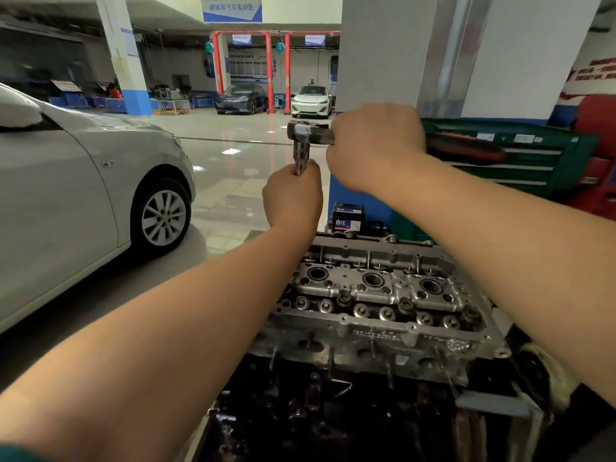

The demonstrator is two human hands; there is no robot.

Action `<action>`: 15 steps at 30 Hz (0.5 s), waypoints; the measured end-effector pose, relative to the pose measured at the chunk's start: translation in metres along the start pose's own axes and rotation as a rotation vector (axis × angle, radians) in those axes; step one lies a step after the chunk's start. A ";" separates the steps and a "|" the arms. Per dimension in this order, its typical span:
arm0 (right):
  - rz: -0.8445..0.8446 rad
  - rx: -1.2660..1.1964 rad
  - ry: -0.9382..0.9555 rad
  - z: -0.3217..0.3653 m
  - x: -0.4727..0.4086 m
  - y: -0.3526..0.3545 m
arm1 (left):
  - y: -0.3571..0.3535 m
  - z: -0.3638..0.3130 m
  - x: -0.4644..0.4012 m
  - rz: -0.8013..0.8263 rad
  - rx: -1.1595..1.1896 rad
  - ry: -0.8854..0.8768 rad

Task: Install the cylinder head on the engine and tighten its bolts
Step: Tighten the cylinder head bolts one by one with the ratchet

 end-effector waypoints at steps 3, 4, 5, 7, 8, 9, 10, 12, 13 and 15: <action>0.078 -0.176 0.071 -0.002 -0.019 -0.014 | -0.001 -0.004 0.009 0.029 0.018 0.007; 0.118 -0.242 0.096 -0.001 -0.026 -0.018 | -0.001 -0.003 0.013 0.038 0.020 0.012; 0.151 -0.298 0.131 0.002 -0.033 -0.020 | -0.002 -0.001 0.016 0.035 0.036 0.018; 0.152 -0.373 0.229 0.013 -0.042 -0.019 | -0.002 0.003 0.020 -0.005 0.078 0.038; 0.122 -0.390 0.272 0.018 -0.043 -0.016 | -0.001 0.004 0.020 -0.036 0.090 0.055; 0.095 -0.390 0.288 0.022 -0.044 -0.013 | 0.001 0.003 0.019 -0.064 0.096 0.072; 0.082 -0.384 0.282 0.023 -0.045 -0.011 | 0.001 0.001 0.017 -0.081 0.098 0.086; 0.082 -0.313 0.247 0.020 -0.044 -0.008 | 0.001 -0.003 0.014 -0.087 0.090 0.117; 0.088 -0.230 0.211 0.017 -0.041 -0.007 | 0.001 -0.004 0.012 -0.094 0.087 0.134; 0.085 -0.047 0.096 0.007 -0.031 -0.004 | 0.000 -0.004 0.007 -0.112 0.084 0.145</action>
Point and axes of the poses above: each hand's wrist, its own x-axis away from the middle knuckle, its own y-axis out of the back of the hand, z = x × y, the point moved 3 cm from there along -x, towards the middle knuckle, and after that the axes turned 7 degrees about z, right-handed, at the moved point
